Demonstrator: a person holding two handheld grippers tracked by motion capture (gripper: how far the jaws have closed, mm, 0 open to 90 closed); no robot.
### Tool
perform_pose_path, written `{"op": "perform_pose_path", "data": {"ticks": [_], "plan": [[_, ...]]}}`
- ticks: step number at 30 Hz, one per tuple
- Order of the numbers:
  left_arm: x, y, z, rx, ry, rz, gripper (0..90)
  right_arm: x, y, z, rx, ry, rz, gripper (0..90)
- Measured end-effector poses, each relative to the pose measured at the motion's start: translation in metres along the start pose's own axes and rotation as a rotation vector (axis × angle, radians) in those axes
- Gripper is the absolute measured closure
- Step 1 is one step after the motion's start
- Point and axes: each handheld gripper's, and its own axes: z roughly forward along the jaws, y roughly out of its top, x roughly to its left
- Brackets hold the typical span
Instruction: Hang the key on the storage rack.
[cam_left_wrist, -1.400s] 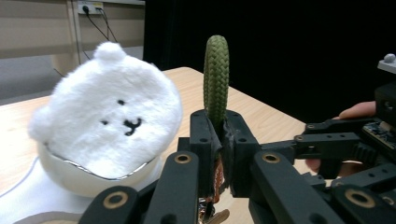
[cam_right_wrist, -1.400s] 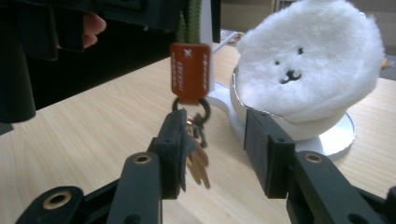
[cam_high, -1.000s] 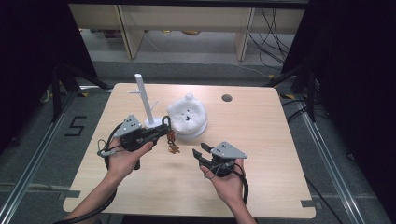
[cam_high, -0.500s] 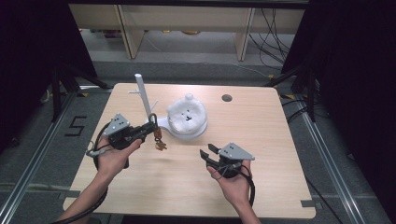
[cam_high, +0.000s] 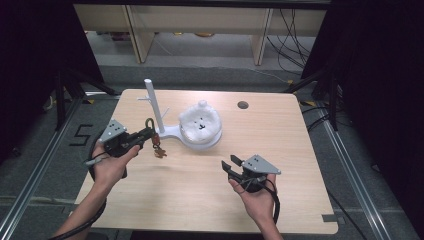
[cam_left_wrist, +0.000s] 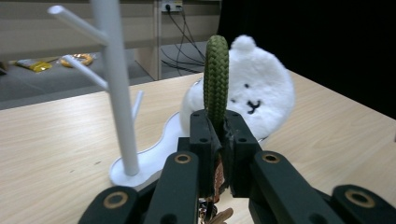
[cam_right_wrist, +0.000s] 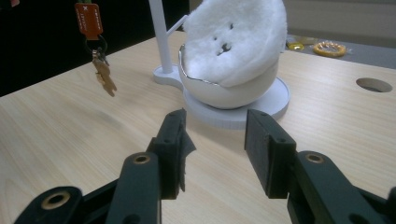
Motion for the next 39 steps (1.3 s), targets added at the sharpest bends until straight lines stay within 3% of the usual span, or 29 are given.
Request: {"op": "perform_pose_path", "data": {"ticks": [2,3,8,10,15,16,19,26,28,29,32,36,37,39], "plan": [[0.002,0.000,-0.001,0.000,0.008,-0.005,83.3,0.000,-0.001,0.000,-0.005,0.007,0.022,59.6],[0.007,0.000,-0.002,0.000,0.021,-0.012,83.3,-0.001,-0.002,-0.003,-0.009,-0.025,0.024,59.6],[0.016,0.000,-0.005,0.007,0.062,-0.031,83.3,-0.004,-0.004,-0.007,-0.001,-0.019,0.042,59.5],[0.019,0.000,-0.005,0.010,0.070,-0.031,83.3,-0.005,-0.005,-0.009,-0.003,-0.024,0.053,59.5],[0.024,0.001,-0.004,0.014,0.081,-0.032,83.3,-0.009,-0.006,-0.012,-0.004,-0.042,0.018,59.4],[0.026,0.001,-0.003,0.014,0.086,-0.034,83.3,-0.008,-0.006,-0.012,-0.001,-0.035,0.048,59.4],[0.031,0.002,-0.001,0.014,0.105,-0.041,83.3,-0.010,-0.008,-0.013,-0.011,-0.038,0.036,59.4],[0.041,0.004,0.004,0.020,0.131,-0.058,83.3,-0.010,-0.012,-0.017,-0.012,-0.049,0.081,59.3],[0.042,0.005,0.004,0.023,0.134,-0.062,83.3,-0.012,-0.012,-0.017,-0.015,-0.044,0.069,59.3],[0.044,0.006,0.006,0.025,0.135,-0.061,83.3,-0.010,-0.013,-0.019,-0.002,-0.054,0.088,59.2],[0.044,0.007,0.009,0.023,0.136,-0.063,83.3,-0.012,-0.015,-0.018,-0.017,-0.044,0.061,59.2],[0.047,0.013,0.012,0.026,0.152,-0.060,83.3,-0.013,-0.016,-0.019,-0.018,-0.049,0.080,59.2],[0.048,0.014,0.013,0.026,0.157,-0.061,83.3,-0.010,-0.015,-0.022,0.006,-0.063,0.108,59.2],[0.051,0.016,0.015,0.031,0.167,-0.059,83.3,-0.013,-0.015,-0.021,-0.020,-0.050,0.083,59.2]]}}
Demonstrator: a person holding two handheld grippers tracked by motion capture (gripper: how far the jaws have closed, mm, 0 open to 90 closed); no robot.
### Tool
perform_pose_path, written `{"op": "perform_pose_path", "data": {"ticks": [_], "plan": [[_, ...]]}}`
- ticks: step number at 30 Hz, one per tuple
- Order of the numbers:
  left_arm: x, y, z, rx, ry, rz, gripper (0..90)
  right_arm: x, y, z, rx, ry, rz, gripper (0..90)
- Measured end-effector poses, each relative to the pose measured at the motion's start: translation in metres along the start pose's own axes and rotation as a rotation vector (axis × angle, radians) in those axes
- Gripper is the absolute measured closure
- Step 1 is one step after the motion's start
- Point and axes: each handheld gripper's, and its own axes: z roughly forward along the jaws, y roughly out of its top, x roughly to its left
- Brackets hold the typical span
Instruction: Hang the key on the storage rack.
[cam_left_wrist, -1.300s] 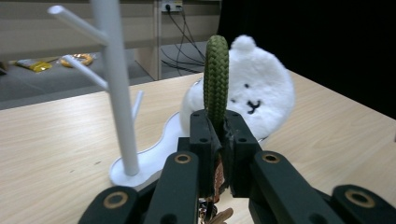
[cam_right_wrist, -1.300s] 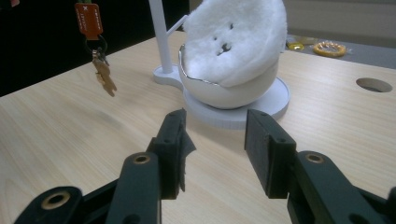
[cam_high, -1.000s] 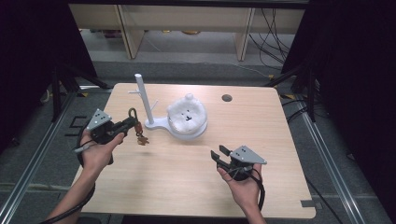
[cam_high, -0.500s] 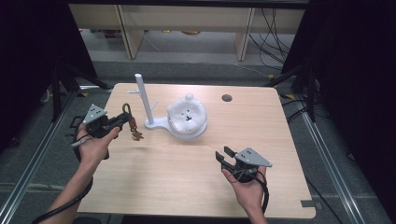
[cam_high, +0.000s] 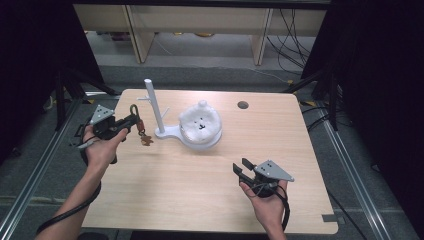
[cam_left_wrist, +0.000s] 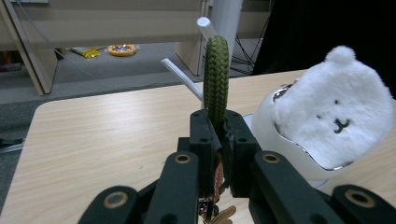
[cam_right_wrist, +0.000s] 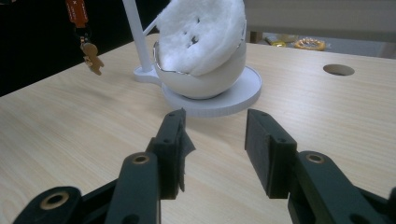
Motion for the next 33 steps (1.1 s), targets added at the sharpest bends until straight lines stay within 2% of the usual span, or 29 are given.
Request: {"op": "perform_pose_path", "data": {"ticks": [4,6,7,8,9,11,12,13,18,21,25,30,31,33], "plan": [[0.002,0.004,0.004,0.004,0.003,-0.002,83.3,-0.001,0.000,0.000,-0.004,0.001,0.006,59.1],[0.003,0.006,0.007,0.010,0.012,-0.007,83.3,-0.002,-0.001,-0.001,0.000,-0.013,0.001,59.1],[0.005,0.008,0.009,0.014,0.033,-0.004,83.3,-0.001,-0.001,-0.001,0.001,-0.015,0.016,59.1],[0.005,0.009,0.011,0.016,0.036,-0.002,83.3,-0.002,-0.001,-0.001,-0.005,-0.019,-0.011,59.1],[0.005,0.009,0.012,0.019,0.040,-0.002,83.3,-0.001,-0.002,-0.001,-0.002,-0.016,0.014,59.0],[0.005,0.010,0.013,0.021,0.043,0.001,83.3,-0.002,-0.002,-0.001,-0.004,-0.016,0.004,59.0],[0.005,0.011,0.016,0.021,0.046,0.003,83.3,-0.002,-0.002,-0.001,-0.001,-0.002,0.020,59.0],[0.005,0.012,0.017,0.022,0.051,0.005,83.3,-0.002,-0.002,-0.001,-0.005,-0.006,0.008,59.0],[0.004,0.014,0.020,0.024,0.058,0.008,83.2,-0.003,-0.002,-0.002,0.000,-0.007,0.015,59.0],[0.003,0.016,0.021,0.024,0.064,0.020,83.2,-0.005,-0.003,-0.002,-0.004,-0.019,0.015,58.9],[0.001,0.018,0.021,0.020,0.069,0.030,83.2,-0.005,-0.004,-0.001,-0.008,-0.011,0.024,58.9],[-0.004,0.020,0.021,0.015,0.073,0.060,83.2,-0.004,-0.004,-0.003,0.009,-0.021,0.046,58.8],[-0.005,0.020,0.020,0.016,0.075,0.067,83.2,-0.005,-0.004,-0.002,0.002,-0.031,0.013,58.8],[-0.006,0.021,0.020,0.015,0.075,0.069,83.1,-0.007,-0.004,-0.001,-0.004,-0.023,0.001,58.7]]}}
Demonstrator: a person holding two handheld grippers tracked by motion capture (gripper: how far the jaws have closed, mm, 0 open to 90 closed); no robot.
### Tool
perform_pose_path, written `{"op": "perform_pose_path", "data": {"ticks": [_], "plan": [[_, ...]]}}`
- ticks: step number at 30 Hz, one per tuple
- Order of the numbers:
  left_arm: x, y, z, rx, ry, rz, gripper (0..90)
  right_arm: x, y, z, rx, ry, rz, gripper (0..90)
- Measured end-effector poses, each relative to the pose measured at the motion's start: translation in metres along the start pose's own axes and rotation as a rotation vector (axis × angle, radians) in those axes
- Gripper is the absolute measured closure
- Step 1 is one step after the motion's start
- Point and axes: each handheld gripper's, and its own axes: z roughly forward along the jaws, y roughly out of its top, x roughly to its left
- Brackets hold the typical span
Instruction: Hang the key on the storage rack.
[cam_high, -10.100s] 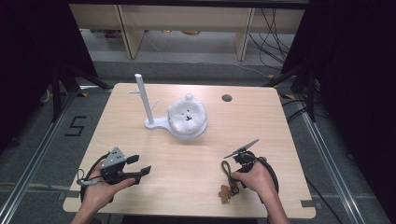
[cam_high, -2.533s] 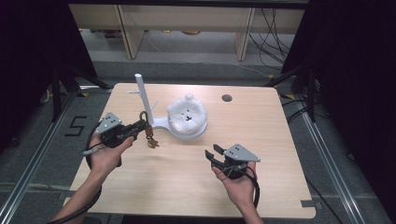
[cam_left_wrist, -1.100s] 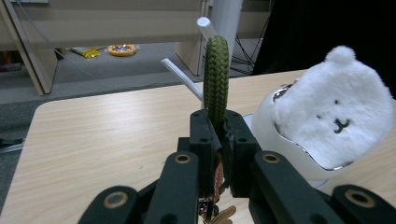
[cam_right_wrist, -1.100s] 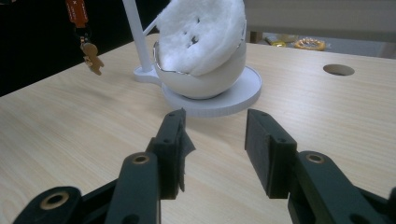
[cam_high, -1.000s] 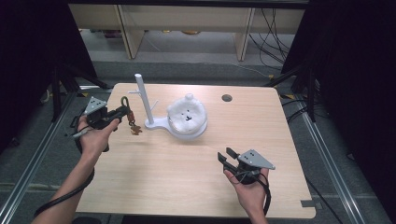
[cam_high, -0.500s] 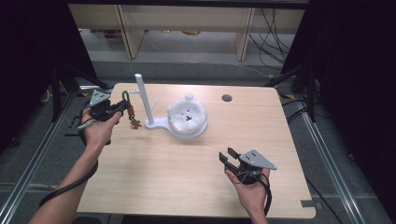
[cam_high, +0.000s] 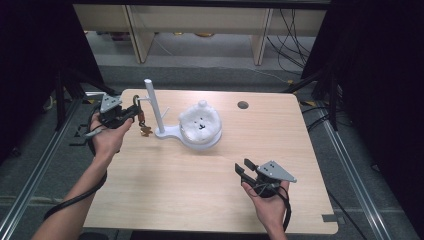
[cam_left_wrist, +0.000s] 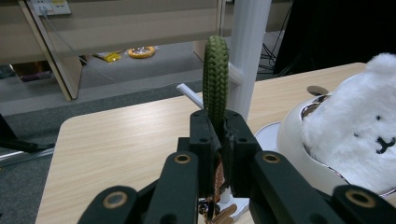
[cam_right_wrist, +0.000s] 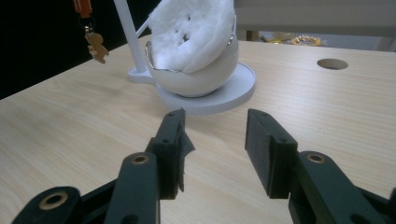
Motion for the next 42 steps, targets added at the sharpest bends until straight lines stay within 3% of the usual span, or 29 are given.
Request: {"op": "perform_pose_path", "data": {"ticks": [12,14,15,17,18,20,35,42], "plan": [[-0.008,0.001,0.001,0.000,0.009,0.049,82.8,0.000,-0.001,0.000,0.004,0.013,0.040,58.5],[-0.009,0.002,0.002,0.005,0.010,0.059,82.8,0.000,-0.001,-0.002,0.019,-0.004,0.039,58.4],[-0.009,0.002,0.002,0.005,0.010,0.059,82.8,0.003,-0.001,-0.003,0.032,-0.005,0.074,58.5],[-0.010,0.002,0.003,0.003,0.008,0.066,82.8,0.003,-0.002,-0.003,0.029,-0.005,0.076,58.4],[-0.011,0.002,0.004,0.006,0.008,0.069,82.8,0.001,-0.002,-0.002,0.017,-0.008,0.041,58.4],[-0.011,0.001,0.005,0.008,0.008,0.071,82.8,-0.001,-0.002,-0.002,0.011,0.000,0.025,58.4],[-0.013,-0.003,0.013,0.016,0.002,0.090,82.6,-0.002,-0.003,-0.003,-0.006,-0.005,0.025,58.4],[-0.014,-0.005,0.016,0.018,0.001,0.094,82.2,-0.001,-0.003,-0.005,0.016,-0.011,0.057,58.4]]}}
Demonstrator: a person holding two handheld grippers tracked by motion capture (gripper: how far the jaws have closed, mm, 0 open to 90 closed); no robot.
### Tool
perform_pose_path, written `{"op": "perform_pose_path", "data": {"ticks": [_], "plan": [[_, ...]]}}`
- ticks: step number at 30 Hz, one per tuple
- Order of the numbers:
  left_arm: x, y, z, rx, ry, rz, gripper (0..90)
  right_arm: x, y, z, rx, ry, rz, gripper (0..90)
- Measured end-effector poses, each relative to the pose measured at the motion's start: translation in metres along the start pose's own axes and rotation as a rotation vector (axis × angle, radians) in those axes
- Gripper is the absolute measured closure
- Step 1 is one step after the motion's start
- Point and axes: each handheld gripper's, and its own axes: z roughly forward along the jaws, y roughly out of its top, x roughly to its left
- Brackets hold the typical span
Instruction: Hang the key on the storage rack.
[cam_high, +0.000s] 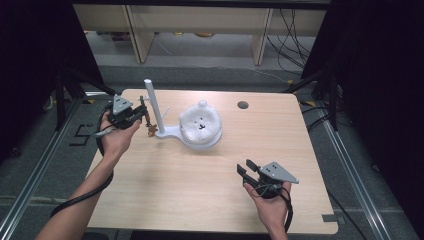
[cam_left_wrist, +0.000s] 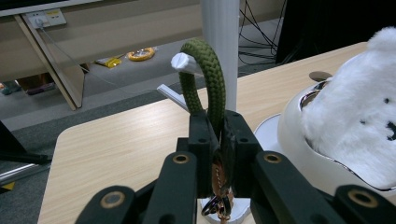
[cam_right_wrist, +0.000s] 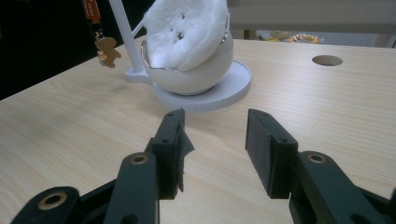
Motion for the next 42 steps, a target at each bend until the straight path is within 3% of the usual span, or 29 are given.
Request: {"op": "perform_pose_path", "data": {"ticks": [2,6,18,20,21,26,29,30,31,33,34,35,36,37,39,40,42], "plan": [[0.000,0.000,0.000,-0.001,0.000,0.001,82.0,-0.003,0.000,0.001,-0.010,-0.001,-0.025,58.4],[-0.001,-0.001,0.002,0.000,-0.005,0.004,81.8,-0.003,-0.001,0.000,-0.005,-0.003,-0.027,58.4],[-0.001,-0.004,0.007,0.006,-0.020,0.004,78.8,-0.002,-0.002,0.002,-0.010,0.014,-0.007,58.3],[0.000,-0.005,0.006,0.004,-0.023,0.004,78.1,-0.001,-0.002,0.000,0.005,-0.005,0.010,58.3],[0.000,-0.005,0.005,0.001,-0.022,0.003,77.8,-0.003,-0.001,0.001,-0.003,0.000,-0.015,58.3],[0.002,-0.007,-0.001,-0.002,-0.027,0.000,75.3,-0.004,-0.002,0.002,-0.016,0.017,-0.009,58.2],[0.003,-0.010,-0.005,-0.001,-0.036,-0.005,72.3,-0.006,-0.001,0.000,-0.016,0.004,-0.006,58.0],[0.003,-0.011,-0.007,0.002,-0.038,-0.003,71.3,-0.003,-0.001,-0.001,-0.004,-0.005,0.023,58.0],[0.001,-0.013,-0.009,0.013,-0.038,-0.037,70.1,-0.006,-0.001,-0.001,-0.006,-0.011,0.004,57.9],[0.002,-0.014,-0.011,0.009,-0.050,-0.022,67.0,-0.008,-0.001,0.000,-0.017,-0.004,-0.010,57.9],[0.002,-0.016,-0.012,-0.001,-0.079,-0.028,67.0,-0.009,0.000,-0.001,-0.013,-0.005,-0.013,57.8],[0.004,-0.018,-0.016,-0.004,-0.071,-0.002,63.4,-0.011,-0.001,-0.001,-0.021,-0.015,-0.014,57.5],[0.004,-0.018,-0.016,-0.004,-0.071,-0.002,62.1,-0.011,0.000,-0.003,-0.005,-0.029,-0.010,57.4],[0.005,-0.021,-0.021,-0.011,-0.088,0.001,60.3,-0.013,-0.001,-0.002,-0.021,-0.020,-0.022,57.2],[0.005,-0.023,-0.024,-0.014,-0.089,0.003,57.7,-0.012,-0.001,-0.003,-0.018,-0.028,0.005,57.1],[0.006,-0.026,-0.030,-0.011,-0.085,0.005,56.1,-0.015,-0.001,-0.003,-0.021,-0.028,-0.023,56.9],[0.006,-0.030,-0.036,-0.018,-0.089,0.003,54.2,-0.016,-0.001,-0.004,-0.013,-0.034,-0.023,56.7]]}}
